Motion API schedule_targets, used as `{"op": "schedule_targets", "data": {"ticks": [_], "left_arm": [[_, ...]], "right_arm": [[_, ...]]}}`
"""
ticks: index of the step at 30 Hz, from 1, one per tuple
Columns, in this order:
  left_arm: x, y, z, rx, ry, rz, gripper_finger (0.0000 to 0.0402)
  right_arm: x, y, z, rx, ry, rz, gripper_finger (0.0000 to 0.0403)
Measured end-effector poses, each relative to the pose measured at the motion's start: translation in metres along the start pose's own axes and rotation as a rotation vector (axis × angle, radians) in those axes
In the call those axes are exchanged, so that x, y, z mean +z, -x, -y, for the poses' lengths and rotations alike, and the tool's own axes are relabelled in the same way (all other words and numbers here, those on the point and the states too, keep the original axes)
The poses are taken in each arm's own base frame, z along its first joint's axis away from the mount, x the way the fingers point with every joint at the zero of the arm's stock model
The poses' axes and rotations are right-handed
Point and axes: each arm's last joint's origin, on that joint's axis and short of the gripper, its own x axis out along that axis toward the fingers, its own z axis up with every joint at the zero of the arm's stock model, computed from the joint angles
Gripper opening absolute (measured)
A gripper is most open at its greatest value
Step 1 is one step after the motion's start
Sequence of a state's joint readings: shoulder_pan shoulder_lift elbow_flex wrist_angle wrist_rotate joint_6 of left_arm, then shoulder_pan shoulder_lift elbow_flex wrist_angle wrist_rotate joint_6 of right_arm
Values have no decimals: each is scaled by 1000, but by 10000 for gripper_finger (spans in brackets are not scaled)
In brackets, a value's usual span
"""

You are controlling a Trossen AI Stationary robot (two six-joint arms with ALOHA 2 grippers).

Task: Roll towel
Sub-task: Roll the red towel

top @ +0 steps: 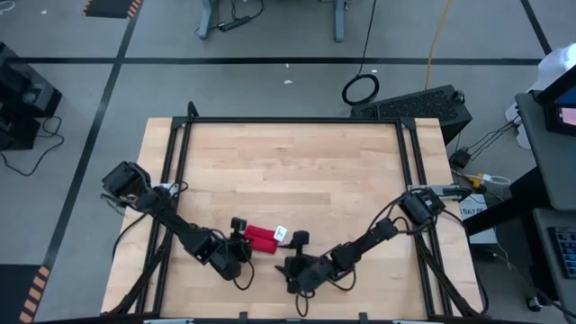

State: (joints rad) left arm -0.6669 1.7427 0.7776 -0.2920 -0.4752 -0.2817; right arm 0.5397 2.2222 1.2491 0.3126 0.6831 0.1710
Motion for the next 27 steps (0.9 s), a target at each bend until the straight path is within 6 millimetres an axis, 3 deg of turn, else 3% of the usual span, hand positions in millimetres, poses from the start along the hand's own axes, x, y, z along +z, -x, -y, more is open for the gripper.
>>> {"op": "schedule_targets", "data": {"ticks": [7,19,27], "left_arm": [[11,-2,-24,-191,61,-15,60],[20,-14,-50,-425,61,8,59],[20,-21,-67,-531,119,-2,59]], "right_arm": [[8,6,-14,-52,37,150,299],[-8,-24,3,-103,-70,125,297],[-8,-23,0,-81,-75,147,297]]}}
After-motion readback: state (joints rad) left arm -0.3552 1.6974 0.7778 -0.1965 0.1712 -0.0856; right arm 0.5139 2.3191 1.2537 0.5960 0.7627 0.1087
